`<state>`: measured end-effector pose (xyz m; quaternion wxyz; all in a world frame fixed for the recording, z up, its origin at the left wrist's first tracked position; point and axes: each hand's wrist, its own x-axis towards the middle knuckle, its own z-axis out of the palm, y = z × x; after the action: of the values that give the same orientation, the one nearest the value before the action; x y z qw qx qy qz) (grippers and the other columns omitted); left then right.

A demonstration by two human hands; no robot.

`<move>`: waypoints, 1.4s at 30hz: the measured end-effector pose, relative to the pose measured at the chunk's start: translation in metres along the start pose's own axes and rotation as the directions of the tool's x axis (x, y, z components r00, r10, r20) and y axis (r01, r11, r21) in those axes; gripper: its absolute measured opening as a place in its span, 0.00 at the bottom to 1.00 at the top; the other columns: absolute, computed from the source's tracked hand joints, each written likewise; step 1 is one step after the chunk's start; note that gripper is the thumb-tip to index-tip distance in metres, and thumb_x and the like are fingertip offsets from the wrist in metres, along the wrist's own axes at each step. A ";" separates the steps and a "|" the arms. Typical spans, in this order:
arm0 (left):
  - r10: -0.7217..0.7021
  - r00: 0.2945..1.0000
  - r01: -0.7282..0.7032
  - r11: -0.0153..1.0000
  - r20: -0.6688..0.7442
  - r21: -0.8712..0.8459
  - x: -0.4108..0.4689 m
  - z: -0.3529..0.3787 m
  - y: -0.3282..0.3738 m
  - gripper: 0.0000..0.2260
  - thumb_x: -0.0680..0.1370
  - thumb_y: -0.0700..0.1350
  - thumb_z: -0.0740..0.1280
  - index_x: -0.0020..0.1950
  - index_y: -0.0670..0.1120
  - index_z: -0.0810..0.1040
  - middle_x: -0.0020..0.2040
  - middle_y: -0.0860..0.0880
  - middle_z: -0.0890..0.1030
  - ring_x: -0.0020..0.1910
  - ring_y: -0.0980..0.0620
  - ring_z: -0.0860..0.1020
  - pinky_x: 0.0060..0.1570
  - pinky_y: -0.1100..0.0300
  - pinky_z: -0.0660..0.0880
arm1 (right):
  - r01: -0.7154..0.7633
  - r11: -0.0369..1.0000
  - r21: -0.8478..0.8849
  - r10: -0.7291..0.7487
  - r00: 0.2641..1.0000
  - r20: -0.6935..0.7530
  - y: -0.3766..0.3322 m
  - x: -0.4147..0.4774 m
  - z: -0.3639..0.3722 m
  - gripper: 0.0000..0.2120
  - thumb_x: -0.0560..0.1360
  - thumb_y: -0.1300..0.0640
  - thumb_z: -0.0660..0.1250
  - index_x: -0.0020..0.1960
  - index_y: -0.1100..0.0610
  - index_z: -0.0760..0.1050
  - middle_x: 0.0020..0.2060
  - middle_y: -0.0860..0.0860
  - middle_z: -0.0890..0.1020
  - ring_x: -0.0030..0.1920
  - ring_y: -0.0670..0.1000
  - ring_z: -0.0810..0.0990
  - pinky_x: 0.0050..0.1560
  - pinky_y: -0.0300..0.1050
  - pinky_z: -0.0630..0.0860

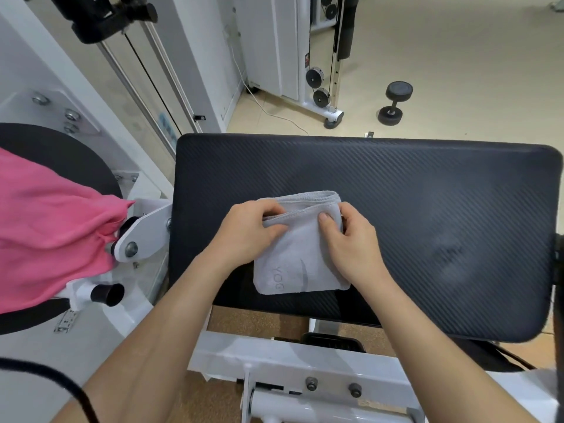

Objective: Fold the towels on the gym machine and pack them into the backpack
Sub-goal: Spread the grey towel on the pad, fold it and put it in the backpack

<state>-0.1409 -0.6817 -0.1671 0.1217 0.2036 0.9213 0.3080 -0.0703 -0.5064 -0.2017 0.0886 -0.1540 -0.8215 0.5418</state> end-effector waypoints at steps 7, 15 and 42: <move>0.018 0.987 -0.010 0.999 -0.162 0.052 0.004 0.008 -0.007 0.08 0.80 0.48 0.65 0.57 0.49 0.78 0.50 0.53 0.76 0.51 0.55 0.74 0.51 0.59 0.72 | 0.040 0.995 -0.090 -0.042 0.999 -0.021 -0.006 0.006 0.001 0.07 0.80 0.51 0.61 0.50 0.54 0.72 0.38 0.48 0.79 0.37 0.46 0.77 0.38 0.45 0.72; 0.075 0.965 -0.033 0.986 -0.250 0.164 0.010 0.016 -0.013 0.11 0.80 0.52 0.64 0.58 0.47 0.77 0.52 0.51 0.78 0.50 0.52 0.76 0.51 0.54 0.74 | 0.205 0.797 -0.568 -0.328 0.937 -0.122 -0.001 0.006 0.008 0.09 0.81 0.50 0.59 0.46 0.55 0.67 0.36 0.48 0.73 0.29 0.51 0.69 0.28 0.44 0.61; 0.180 0.938 -0.210 0.975 -0.297 -0.074 -0.010 -0.027 -0.003 0.07 0.74 0.45 0.73 0.52 0.52 0.82 0.48 0.55 0.79 0.48 0.57 0.75 0.48 0.62 0.71 | 0.380 0.835 -0.398 -0.238 0.902 0.360 -0.077 0.036 -0.055 0.07 0.76 0.60 0.67 0.50 0.48 0.74 0.41 0.43 0.79 0.40 0.45 0.76 0.39 0.39 0.69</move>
<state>-0.1426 -0.7022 -0.1470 -0.0347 0.2404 0.8871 0.3925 -0.0992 -0.4742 -0.1102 0.0130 0.0487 -0.9436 0.3272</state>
